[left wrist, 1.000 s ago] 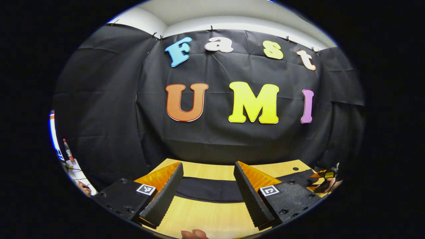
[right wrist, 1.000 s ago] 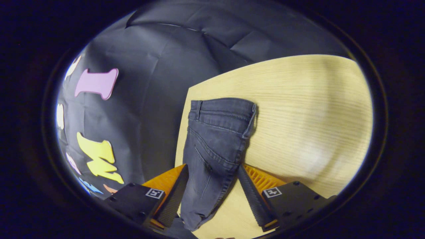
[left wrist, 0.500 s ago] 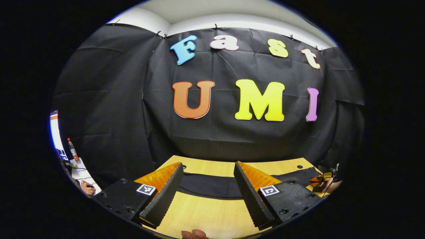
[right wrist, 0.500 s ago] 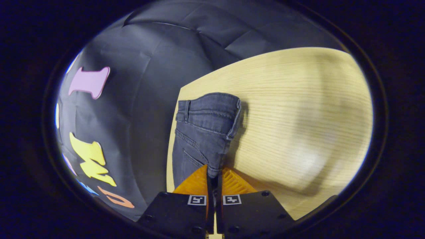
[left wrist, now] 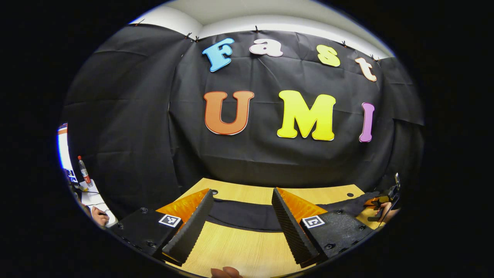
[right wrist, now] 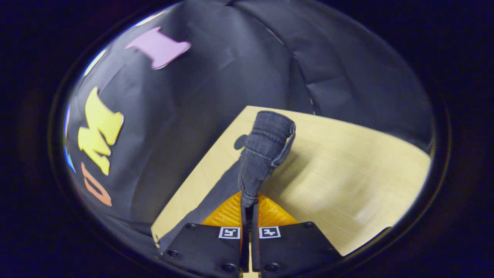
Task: Grasp the waist and the cuffs of the jeans and fold them to make the two legs overlap; first hold the waist and fold one-third of the jeans toward the cuffs, then hold the cuffs and fold the remaining one-third in the same direction to finish folding.
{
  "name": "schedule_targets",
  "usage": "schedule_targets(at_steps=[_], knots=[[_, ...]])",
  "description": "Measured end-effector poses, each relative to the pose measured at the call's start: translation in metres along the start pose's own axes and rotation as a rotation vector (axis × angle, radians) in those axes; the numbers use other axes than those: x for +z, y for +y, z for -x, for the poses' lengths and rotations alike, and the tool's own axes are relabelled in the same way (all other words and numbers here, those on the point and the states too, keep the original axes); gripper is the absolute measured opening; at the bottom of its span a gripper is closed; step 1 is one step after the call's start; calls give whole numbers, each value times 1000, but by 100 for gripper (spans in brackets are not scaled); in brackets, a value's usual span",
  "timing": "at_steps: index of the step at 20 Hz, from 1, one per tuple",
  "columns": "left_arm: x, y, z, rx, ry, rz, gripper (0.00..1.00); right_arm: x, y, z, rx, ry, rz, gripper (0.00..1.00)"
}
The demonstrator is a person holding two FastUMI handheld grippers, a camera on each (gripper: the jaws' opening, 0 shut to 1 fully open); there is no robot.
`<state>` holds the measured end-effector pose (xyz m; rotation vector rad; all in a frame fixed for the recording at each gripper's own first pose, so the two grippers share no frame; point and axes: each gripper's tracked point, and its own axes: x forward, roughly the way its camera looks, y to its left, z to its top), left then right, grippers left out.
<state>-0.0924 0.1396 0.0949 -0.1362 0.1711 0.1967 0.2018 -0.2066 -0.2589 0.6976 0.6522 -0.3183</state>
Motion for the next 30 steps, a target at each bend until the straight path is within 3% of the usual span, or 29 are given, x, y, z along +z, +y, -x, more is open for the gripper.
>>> schedule_targets(at_steps=[3, 5, 7, 12, 17, 18, 19, 26, 30], knots=[[-2, 6, -2, 7, 3, 6, 98, 9, 45, 16, 7, -54, 231, 4], [-2, 12, -3, 15, 1, 15, 98, 12, 75, 26, 22, -88, 378, 0], [-3, 20, -4, 25, 2, 28, 98, 8, 105, 34, 45, -120, 525, 3], [-11, 46, -4, 67, 10, 73, 98, -15, 161, 66, 102, -164, 839, 0], [-17, 74, 0, 113, 13, 102, 98, -26, 189, 94, 172, -160, 984, 4], [-16, 79, 1, 120, 13, 99, 98, -29, 193, 97, 187, -155, 996, 0], [-16, 83, 2, 125, 12, 98, 98, -31, 197, 99, 203, -148, 1001, 3], [-15, 113, 10, 172, 16, 105, 98, -39, 213, 114, 268, -69, 1070, 0], [-16, 124, 14, 189, 17, 110, 98, -68, 220, 107, 299, -25, 1123, 3]])
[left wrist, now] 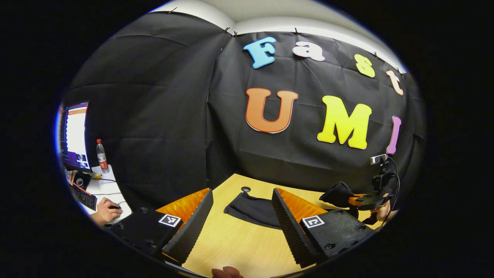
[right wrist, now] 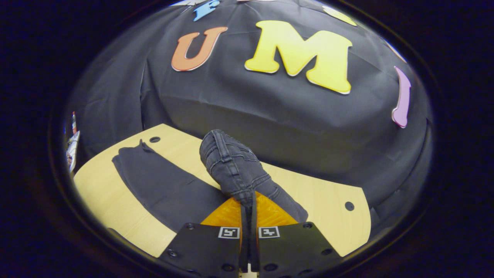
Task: Grasp the waist and the cuffs of the jeans and fold them to make the two legs overlap; first hold the waist and fold one-third of the jeans toward the cuffs, then hold the cuffs and fold the remaining one-third in the same direction to finish folding.
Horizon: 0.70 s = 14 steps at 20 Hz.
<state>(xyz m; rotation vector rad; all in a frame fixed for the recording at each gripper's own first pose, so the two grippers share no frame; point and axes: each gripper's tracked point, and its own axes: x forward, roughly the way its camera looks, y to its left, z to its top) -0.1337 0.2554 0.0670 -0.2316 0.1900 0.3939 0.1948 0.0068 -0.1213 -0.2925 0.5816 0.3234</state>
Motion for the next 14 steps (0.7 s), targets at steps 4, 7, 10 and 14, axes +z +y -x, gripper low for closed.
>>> schedule_targets(at_steps=[4, 7, 10, 14], knots=[[0, 7, 0, 11, -2, 4, 98, -24, 28, 0, 74, 46, 76, 3], [7, 6, -3, 2, -19, 4, 98, -41, 37, 0, 89, 78, 98, 4], [17, 3, -8, -13, -43, -11, 98, -57, 50, 4, 126, 123, 15, 14], [23, -1, -16, -33, -54, -20, 98, -53, 58, 13, 174, 104, -8, 53]])
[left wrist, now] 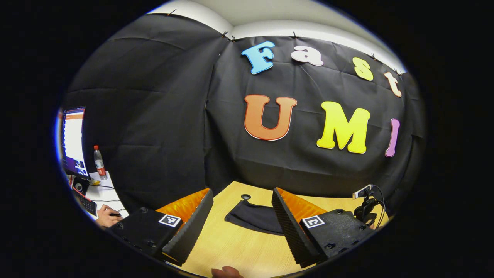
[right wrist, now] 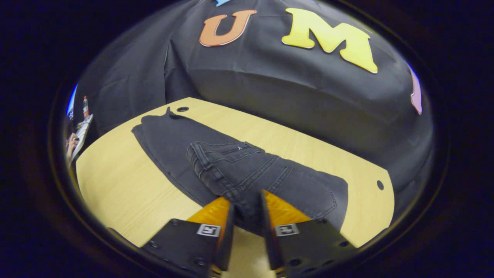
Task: Grasp the waist and the cuffs of the jeans and fold them to make the two legs overlap; first hold the waist and fold one-third of the jeans toward the cuffs, then hold the cuffs and fold the remaining one-third in the same direction to finish folding.
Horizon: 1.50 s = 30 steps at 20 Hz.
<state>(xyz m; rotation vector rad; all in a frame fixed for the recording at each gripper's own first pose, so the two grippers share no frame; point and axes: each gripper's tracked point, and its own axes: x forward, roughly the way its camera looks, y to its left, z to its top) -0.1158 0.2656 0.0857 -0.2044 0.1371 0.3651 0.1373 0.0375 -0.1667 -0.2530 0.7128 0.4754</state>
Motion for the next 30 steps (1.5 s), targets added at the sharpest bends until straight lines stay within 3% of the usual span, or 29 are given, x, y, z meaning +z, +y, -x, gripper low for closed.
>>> schedule_targets(at_steps=[2, 9, 13, 17, 19, 25, 30], knots=[[-1, -1, -4, -5, 1, -5, 98, 6, -2, 1, -23, -18, -3, 98], [-61, -15, -37, -90, 140, 158, 98, 83, -24, 17, -97, -284, -31, 99], [-108, -30, -66, -177, 259, 449, 98, 129, -53, 40, -183, -426, -46, 99], [-176, -11, -101, -147, 435, 815, 98, 163, -87, 70, -288, -526, -84, 98], [-196, 1, -112, -127, 465, 938, 99, 171, -100, 83, -336, -555, -98, 98], [-223, 16, -151, -52, 492, 1086, 98, 174, -156, 144, -515, -600, -94, 98], [-245, 29, -175, 20, 506, 1149, 98, 146, -186, 173, -595, -562, -190, 98]])
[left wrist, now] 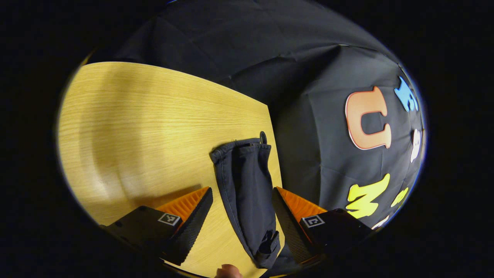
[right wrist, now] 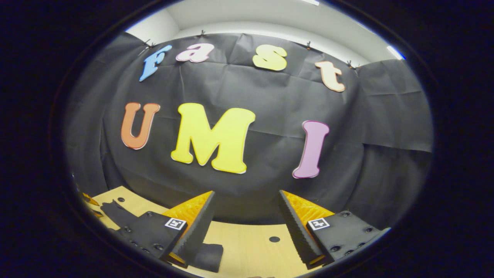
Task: Grasp the waist and the cuffs of the jeans and fold them to make the two legs overlap; first hold the waist and fold one-third of the jeans toward the cuffs, then hold the cuffs and fold the remaining one-third in the same direction to finish folding.
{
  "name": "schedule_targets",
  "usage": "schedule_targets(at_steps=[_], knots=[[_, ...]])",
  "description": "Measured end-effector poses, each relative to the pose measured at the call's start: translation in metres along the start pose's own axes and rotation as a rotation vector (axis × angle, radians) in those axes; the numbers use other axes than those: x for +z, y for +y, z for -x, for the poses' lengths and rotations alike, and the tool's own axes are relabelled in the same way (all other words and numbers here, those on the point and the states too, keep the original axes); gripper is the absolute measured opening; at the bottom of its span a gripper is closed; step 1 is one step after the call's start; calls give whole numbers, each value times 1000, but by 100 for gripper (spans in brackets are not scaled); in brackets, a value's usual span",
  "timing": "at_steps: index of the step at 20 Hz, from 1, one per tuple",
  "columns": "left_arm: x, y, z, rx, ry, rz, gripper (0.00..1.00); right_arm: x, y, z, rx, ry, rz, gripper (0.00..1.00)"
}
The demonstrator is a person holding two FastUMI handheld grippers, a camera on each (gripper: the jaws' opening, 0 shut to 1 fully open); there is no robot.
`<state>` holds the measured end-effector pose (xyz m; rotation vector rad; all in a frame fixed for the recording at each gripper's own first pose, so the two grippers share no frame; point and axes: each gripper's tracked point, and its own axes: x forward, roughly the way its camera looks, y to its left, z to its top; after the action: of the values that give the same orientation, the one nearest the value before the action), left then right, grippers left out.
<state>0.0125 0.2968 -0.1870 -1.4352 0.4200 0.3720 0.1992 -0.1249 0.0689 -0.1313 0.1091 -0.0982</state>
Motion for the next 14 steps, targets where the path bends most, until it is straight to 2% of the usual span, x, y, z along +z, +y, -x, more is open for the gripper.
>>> schedule_targets(at_steps=[1, 6, 7, 8, 9, 14], knots=[[-1, 7, -4, 23, 4, -4, 99, 1, -11, 3, -24, 1, -8, 98], [2, -7, -31, -15, 11, 14, 98, -24, -52, 16, -102, 75, -55, 98], [2, -12, -37, -29, 10, 32, 96, -29, -58, 19, -113, 89, -67, 98], [4, -15, -43, -41, 7, 54, 100, -32, -65, 21, -125, 100, -73, 98], [5, -18, -49, -56, 6, 76, 95, -33, -72, 25, -141, 103, -76, 98], [6, -28, -70, -90, 26, 194, 94, -34, -96, 34, -187, 115, -97, 99]])
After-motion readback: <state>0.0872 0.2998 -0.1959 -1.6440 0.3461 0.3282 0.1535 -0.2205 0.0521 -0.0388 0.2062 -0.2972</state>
